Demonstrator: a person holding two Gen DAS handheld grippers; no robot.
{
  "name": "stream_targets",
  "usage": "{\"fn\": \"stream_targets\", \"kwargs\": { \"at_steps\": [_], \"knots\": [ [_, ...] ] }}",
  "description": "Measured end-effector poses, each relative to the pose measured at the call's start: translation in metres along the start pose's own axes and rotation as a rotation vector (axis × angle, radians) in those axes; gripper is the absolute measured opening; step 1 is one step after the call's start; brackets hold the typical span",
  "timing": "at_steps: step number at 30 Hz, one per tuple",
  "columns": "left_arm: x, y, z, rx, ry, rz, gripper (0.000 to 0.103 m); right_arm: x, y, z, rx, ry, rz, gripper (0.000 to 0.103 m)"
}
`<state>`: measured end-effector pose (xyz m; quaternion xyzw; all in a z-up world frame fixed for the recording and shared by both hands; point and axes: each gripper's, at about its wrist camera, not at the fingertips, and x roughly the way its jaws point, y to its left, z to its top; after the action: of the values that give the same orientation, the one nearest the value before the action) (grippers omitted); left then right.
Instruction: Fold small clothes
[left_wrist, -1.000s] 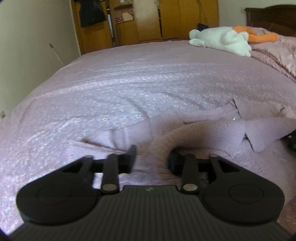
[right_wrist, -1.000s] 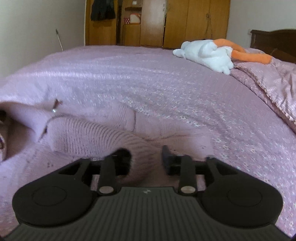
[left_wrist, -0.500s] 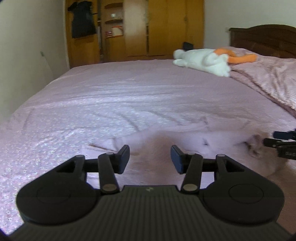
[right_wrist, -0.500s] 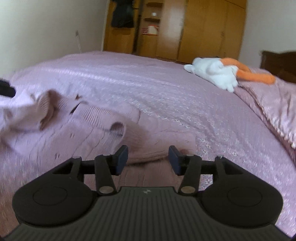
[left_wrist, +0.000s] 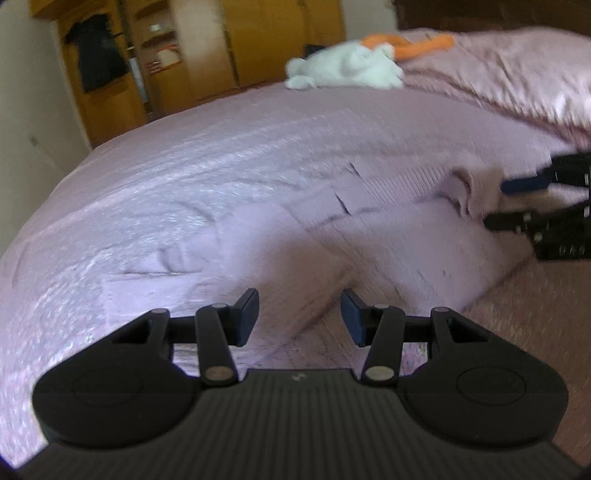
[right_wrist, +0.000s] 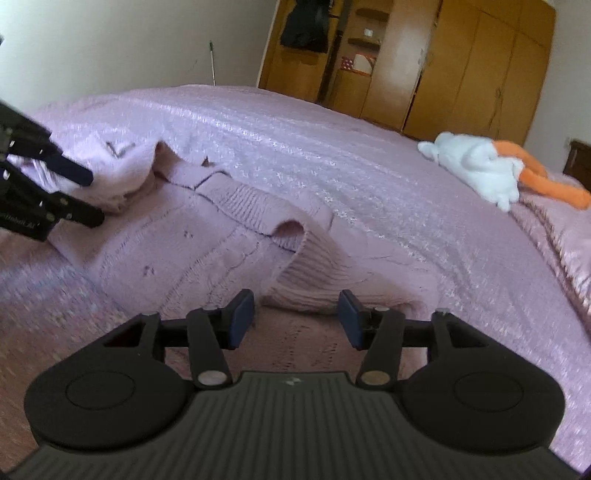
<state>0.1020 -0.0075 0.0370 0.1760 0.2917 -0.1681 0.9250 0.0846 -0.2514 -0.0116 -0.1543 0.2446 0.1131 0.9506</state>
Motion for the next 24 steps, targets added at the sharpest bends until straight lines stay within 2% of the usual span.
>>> {"fn": "stream_targets", "kwargs": {
  "at_steps": [5, 6, 7, 8, 9, 10, 11, 12, 14, 19, 21, 24],
  "knots": [
    [0.021, -0.005, -0.003, 0.070, 0.010, 0.023, 0.051, 0.011, -0.003, 0.001, -0.030, -0.016, -0.026, 0.065],
    [0.023, -0.004, -0.004, 0.070, -0.003, 0.019, 0.037, 0.014, -0.003, 0.002, -0.044, -0.017, -0.028, 0.065],
    [0.024, -0.002, -0.003, 0.068, -0.006, 0.009, 0.018, 0.016, -0.002, 0.003, -0.065, -0.018, -0.032, 0.065],
    [0.024, 0.001, -0.002, 0.060, -0.001, 0.008, 0.016, 0.018, -0.001, 0.003, -0.088, -0.019, -0.034, 0.065],
    [0.023, 0.004, -0.001, 0.051, -0.004, 0.008, 0.014, 0.020, -0.001, 0.004, -0.107, -0.013, -0.031, 0.061],
    [0.020, 0.008, 0.000, 0.043, -0.013, 0.003, 0.013, 0.021, -0.003, 0.006, -0.102, -0.002, -0.010, 0.041],
    [0.017, 0.013, 0.002, 0.032, -0.019, 0.001, 0.013, 0.022, -0.008, 0.008, -0.075, 0.008, 0.023, 0.028],
    [0.015, 0.018, 0.004, 0.022, -0.026, 0.005, 0.013, 0.024, -0.012, 0.010, -0.050, 0.013, 0.021, 0.015],
    [0.010, 0.027, 0.010, 0.010, -0.046, 0.036, 0.013, 0.024, -0.020, 0.012, -0.011, -0.004, 0.014, 0.012],
    [0.006, 0.070, 0.018, -0.066, -0.081, 0.176, 0.012, 0.031, -0.051, 0.033, 0.142, -0.025, -0.022, 0.011],
    [0.008, 0.088, 0.019, -0.110, -0.085, 0.227, 0.012, 0.040, -0.068, 0.042, 0.215, -0.021, -0.045, 0.011],
    [0.014, 0.109, 0.023, -0.154, -0.087, 0.253, 0.012, 0.059, -0.090, 0.052, 0.295, 0.021, -0.087, 0.011]
  ]
}}
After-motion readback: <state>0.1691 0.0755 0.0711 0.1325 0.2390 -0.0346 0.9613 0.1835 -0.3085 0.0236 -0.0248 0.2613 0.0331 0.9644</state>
